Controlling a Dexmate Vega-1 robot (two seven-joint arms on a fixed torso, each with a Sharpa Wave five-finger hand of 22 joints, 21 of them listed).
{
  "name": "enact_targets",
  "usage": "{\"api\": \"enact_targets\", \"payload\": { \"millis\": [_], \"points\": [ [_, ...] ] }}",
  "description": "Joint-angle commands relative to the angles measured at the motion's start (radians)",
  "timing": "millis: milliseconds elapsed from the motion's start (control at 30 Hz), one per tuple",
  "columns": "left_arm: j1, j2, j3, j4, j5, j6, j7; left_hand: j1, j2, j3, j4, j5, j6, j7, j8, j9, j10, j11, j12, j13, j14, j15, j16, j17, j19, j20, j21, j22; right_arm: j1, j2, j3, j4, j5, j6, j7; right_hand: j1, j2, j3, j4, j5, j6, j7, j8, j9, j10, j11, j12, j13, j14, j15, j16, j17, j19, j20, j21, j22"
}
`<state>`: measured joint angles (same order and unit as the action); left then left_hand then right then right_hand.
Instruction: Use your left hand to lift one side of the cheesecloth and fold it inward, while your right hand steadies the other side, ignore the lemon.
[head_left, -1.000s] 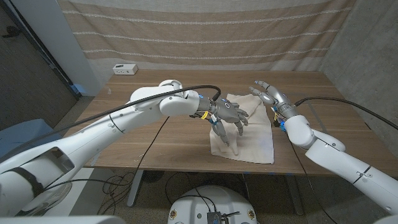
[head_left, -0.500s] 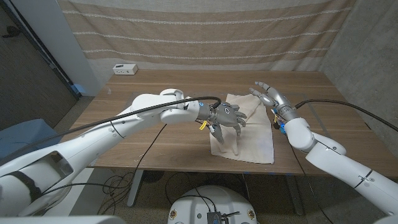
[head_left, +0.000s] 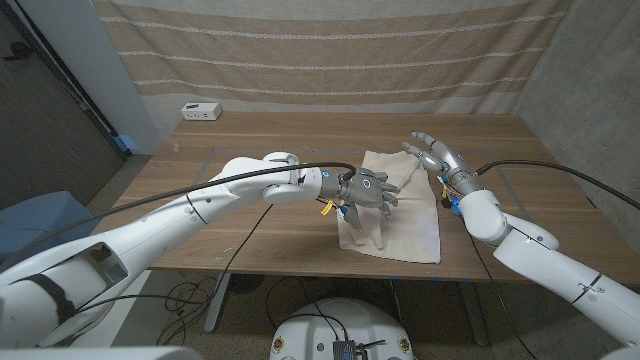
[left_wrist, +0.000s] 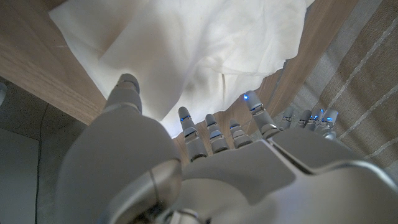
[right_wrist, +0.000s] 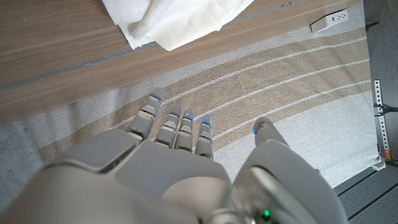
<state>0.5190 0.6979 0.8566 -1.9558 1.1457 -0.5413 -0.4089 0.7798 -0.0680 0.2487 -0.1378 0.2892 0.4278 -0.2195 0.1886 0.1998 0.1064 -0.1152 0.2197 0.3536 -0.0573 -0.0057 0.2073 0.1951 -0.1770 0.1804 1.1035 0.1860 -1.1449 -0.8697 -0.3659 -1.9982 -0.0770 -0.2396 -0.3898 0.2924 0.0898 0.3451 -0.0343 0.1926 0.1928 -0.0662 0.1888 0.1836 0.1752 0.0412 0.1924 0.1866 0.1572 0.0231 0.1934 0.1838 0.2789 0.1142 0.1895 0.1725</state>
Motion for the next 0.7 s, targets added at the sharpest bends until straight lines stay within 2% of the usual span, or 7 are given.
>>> {"api": "enact_targets", "payload": {
  "millis": [33, 200, 267, 333, 367, 467, 700],
  "points": [
    [-0.046, -0.046, 0.058, 0.096, 0.008, -0.025, 0.01, 0.02, 0.021, 0.005, 0.002, 0.01, 0.018, -0.002, 0.01, 0.004, 0.007, -0.011, 0.01, 0.0, 0.001, -0.005, 0.004, 0.002, -0.072, -0.004, -0.005, 0.002, 0.017, -0.001, -0.003, 0.029, 0.009, 0.013, 0.018, 0.004, 0.008, 0.005, -0.005, 0.006, 0.009, 0.002, 0.002, 0.002, 0.008, 0.003, 0.002, 0.002, 0.011, -0.002, 0.003, 0.001, 0.006, -0.008, 0.004, -0.001],
    [-0.059, -0.054, 0.084, 0.137, 0.04, -0.038, 0.081, 0.086, 0.07, 0.018, -0.008, 0.01, 0.153, -0.001, 0.058, 0.009, 0.058, -0.031, 0.03, -0.012, 0.037, -0.033, 0.012, -0.005, -0.029, -0.026, -0.003, 0.002, 0.031, -0.001, -0.007, 0.044, 0.011, 0.016, 0.026, 0.004, 0.009, 0.006, -0.006, 0.006, 0.009, 0.002, 0.002, 0.002, 0.007, 0.002, 0.001, 0.002, 0.012, -0.003, 0.003, 0.001, 0.006, -0.008, 0.004, -0.001],
    [-0.059, -0.052, 0.09, 0.151, 0.062, -0.041, 0.147, 0.131, 0.101, 0.02, -0.012, -0.006, 0.318, 0.0, 0.108, 0.011, 0.099, -0.036, 0.042, -0.023, 0.052, -0.041, 0.012, -0.006, -0.006, -0.042, -0.006, 0.001, 0.034, 0.0, -0.008, 0.047, 0.012, 0.016, 0.027, 0.004, 0.009, 0.006, -0.006, 0.006, 0.009, 0.002, 0.002, 0.002, 0.007, 0.002, 0.001, 0.002, 0.012, -0.003, 0.003, 0.001, 0.005, -0.008, 0.004, -0.001],
    [-0.057, -0.043, 0.095, 0.163, 0.103, -0.043, 0.25, 0.182, 0.146, 0.026, -0.014, -0.038, 0.518, 0.006, 0.174, 0.015, 0.161, -0.041, 0.06, -0.032, 0.109, -0.08, 0.029, -0.004, 0.04, -0.061, 0.002, 0.002, 0.038, -0.001, -0.009, 0.05, 0.014, 0.017, 0.03, 0.004, 0.009, 0.006, -0.006, 0.006, 0.008, 0.002, 0.002, 0.002, 0.006, 0.002, 0.001, 0.002, 0.013, -0.003, 0.003, 0.001, 0.005, -0.009, 0.004, -0.001],
    [-0.055, -0.04, 0.096, 0.164, 0.113, -0.037, 0.276, 0.196, 0.159, 0.026, -0.014, -0.053, 0.605, 0.033, 0.209, 0.019, 0.192, -0.044, 0.069, -0.037, 0.134, -0.097, 0.036, -0.003, 0.072, -0.085, 0.012, 0.003, 0.039, -0.001, -0.01, 0.051, 0.013, 0.015, 0.03, 0.004, 0.009, 0.006, -0.006, 0.006, 0.008, 0.002, 0.002, 0.002, 0.007, 0.002, 0.001, 0.002, 0.013, -0.003, 0.003, 0.001, 0.005, -0.009, 0.003, -0.001],
    [-0.052, -0.033, 0.097, 0.169, 0.125, -0.027, 0.352, 0.205, 0.18, 0.03, -0.009, -0.062, 0.622, 0.051, 0.218, 0.022, 0.223, -0.046, 0.079, -0.038, 0.166, -0.113, 0.051, 0.004, 0.098, -0.097, 0.022, 0.004, 0.044, -0.001, -0.01, 0.055, 0.016, 0.015, 0.034, 0.004, 0.01, 0.007, -0.007, 0.006, 0.008, 0.003, 0.002, 0.002, 0.007, 0.001, 0.001, 0.002, 0.013, -0.003, 0.002, 0.001, 0.005, -0.009, 0.003, -0.001],
    [-0.041, -0.02, 0.081, 0.18, 0.111, -0.012, 0.528, 0.21, 0.201, 0.037, -0.001, -0.073, 0.591, 0.051, 0.236, 0.057, 0.28, -0.064, 0.1, -0.033, 0.236, -0.131, 0.08, 0.018, 0.127, -0.112, 0.036, 0.005, 0.054, -0.004, -0.013, 0.066, 0.02, 0.027, 0.04, 0.006, 0.012, 0.009, -0.008, 0.007, 0.009, 0.003, 0.002, 0.002, 0.006, 0.003, 0.001, 0.002, 0.013, -0.002, 0.002, 0.001, 0.005, -0.01, 0.003, -0.001]
  ]
}}
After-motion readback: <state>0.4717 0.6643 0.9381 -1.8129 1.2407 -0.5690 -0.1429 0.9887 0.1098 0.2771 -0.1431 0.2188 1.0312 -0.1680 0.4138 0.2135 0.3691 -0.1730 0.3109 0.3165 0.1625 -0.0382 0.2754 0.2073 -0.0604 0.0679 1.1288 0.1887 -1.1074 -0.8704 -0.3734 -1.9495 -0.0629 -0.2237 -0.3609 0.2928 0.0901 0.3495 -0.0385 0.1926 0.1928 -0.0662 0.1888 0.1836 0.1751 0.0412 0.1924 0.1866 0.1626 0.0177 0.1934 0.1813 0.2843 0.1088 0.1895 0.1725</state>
